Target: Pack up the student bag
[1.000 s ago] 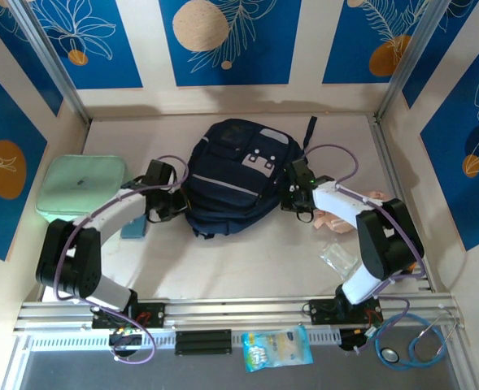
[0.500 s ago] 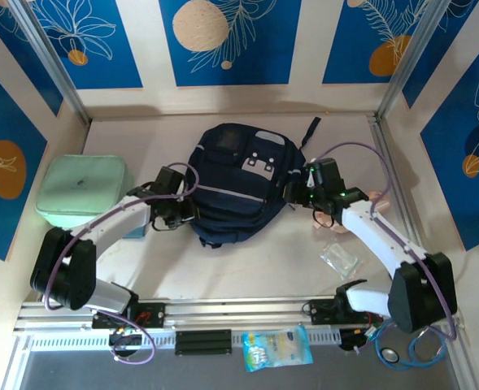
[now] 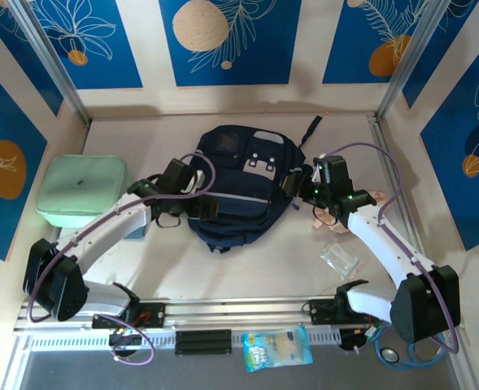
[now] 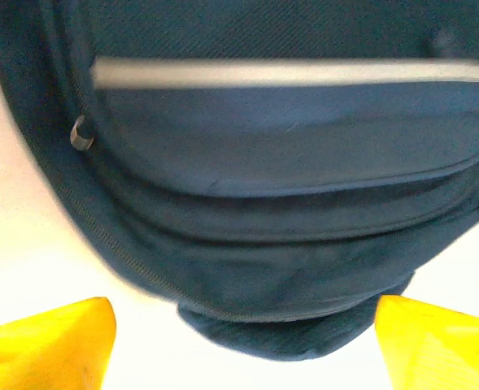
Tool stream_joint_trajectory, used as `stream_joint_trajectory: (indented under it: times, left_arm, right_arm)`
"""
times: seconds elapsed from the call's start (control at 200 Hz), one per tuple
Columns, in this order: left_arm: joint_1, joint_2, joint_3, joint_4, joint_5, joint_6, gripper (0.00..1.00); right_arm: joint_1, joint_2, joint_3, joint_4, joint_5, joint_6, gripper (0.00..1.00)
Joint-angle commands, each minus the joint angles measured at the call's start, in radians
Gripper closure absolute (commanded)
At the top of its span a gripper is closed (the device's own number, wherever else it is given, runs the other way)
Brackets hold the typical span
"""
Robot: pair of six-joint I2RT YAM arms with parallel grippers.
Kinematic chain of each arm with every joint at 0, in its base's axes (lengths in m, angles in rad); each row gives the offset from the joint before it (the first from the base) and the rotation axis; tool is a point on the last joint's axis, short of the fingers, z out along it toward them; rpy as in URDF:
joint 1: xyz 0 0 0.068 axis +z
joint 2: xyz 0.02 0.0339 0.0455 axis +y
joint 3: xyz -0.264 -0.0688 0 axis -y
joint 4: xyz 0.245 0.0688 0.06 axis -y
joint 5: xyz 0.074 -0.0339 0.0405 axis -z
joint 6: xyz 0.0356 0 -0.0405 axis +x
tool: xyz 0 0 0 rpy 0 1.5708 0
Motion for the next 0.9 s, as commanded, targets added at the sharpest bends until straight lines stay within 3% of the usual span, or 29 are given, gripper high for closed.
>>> stream_joint_trajectory:
  times: [0.0, 0.165, 0.575, 0.7, 0.895]
  left_arm:
    - [-0.057, 0.074, 0.096, 0.017, -0.046, 0.243, 0.1]
    - [-0.128, 0.218, 0.197, 0.058, -0.088, 0.447, 0.02]
    - [-0.238, 0.458, 0.335, 0.003, -0.268, 0.802, 0.08]
    - [-0.239, 0.502, 0.362, -0.019, -0.279, 0.856, 0.12]
    - [-0.239, 0.549, 0.421, -0.096, -0.16, 0.901, 0.13]
  right_arm:
    - [-0.006, -0.013, -0.022, 0.012, -0.029, 0.052, 0.3]
    - [-0.017, -0.027, -0.014, -0.032, -0.006, 0.066, 0.28]
    - [-0.062, -0.047, -0.044, -0.032, -0.038, 0.08, 0.28]
    - [-0.065, -0.042, -0.045, -0.027, -0.048, 0.085, 0.29]
    - [-0.072, -0.044, -0.056, -0.032, -0.049, 0.086, 0.29]
